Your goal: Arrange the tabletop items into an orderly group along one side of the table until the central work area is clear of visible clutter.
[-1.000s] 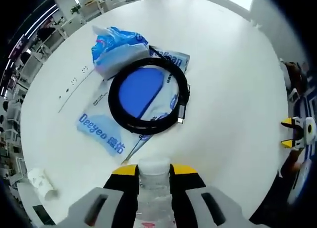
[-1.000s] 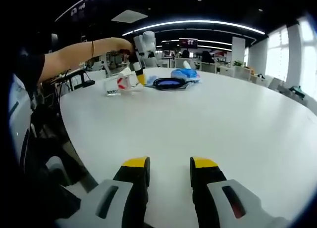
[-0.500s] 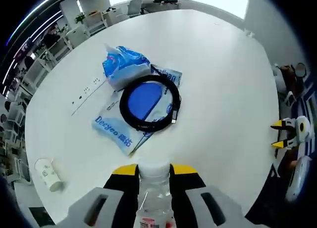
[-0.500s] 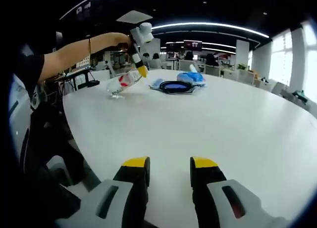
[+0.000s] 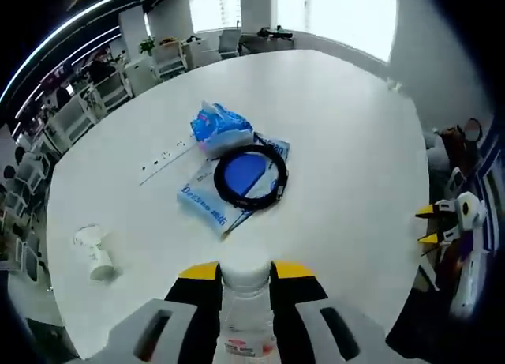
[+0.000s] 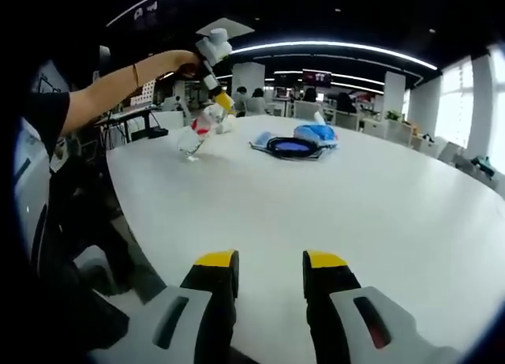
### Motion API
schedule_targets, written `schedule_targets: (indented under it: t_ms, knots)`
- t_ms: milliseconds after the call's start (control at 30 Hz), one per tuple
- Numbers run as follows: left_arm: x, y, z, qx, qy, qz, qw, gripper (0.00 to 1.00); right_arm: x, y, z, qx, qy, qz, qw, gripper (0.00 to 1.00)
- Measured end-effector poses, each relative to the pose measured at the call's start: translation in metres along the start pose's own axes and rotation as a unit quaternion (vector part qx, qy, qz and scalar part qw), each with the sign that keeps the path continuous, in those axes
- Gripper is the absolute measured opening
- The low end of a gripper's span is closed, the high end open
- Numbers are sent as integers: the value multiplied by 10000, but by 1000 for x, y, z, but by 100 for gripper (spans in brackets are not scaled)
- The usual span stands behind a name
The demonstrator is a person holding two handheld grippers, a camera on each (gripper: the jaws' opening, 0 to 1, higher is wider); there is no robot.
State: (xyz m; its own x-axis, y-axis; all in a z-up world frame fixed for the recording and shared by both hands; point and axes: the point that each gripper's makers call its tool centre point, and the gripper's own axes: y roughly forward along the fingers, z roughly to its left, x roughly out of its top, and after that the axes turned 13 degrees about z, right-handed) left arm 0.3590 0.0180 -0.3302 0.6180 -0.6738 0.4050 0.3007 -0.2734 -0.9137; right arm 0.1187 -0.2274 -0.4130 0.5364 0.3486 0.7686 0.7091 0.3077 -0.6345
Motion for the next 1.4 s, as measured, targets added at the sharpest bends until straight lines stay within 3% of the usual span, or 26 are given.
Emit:
schedule_targets:
  t_ms: [300, 667, 933, 1067, 1200, 1400]
  knots:
    - [-31, -32, 12, -202, -327, -781, 9962, 21, 12, 0, 17, 81, -254, -38, 9996, 30]
    - [-48, -47, 12, -317, -256, -1083, 9933, 21, 15, -3, 28, 86, -397, -12, 9992, 30]
    - [-69, -59, 14, -438, -231, -1528, 9870, 22, 13, -7, 31, 51, -450, 19, 9990, 30]
    - [-71, -60, 14, -453, -217, -1551, 9866, 22, 13, -8, 32, 49, -463, 24, 9989, 30]
    - [-81, -65, 10, -632, 103, -1729, 9829, 22, 16, -6, 40, 72, -529, 30, 9986, 30]
    - [-82, -65, 1, -809, 399, -1979, 9761, 22, 14, -5, 43, 46, -569, 114, 9983, 30]
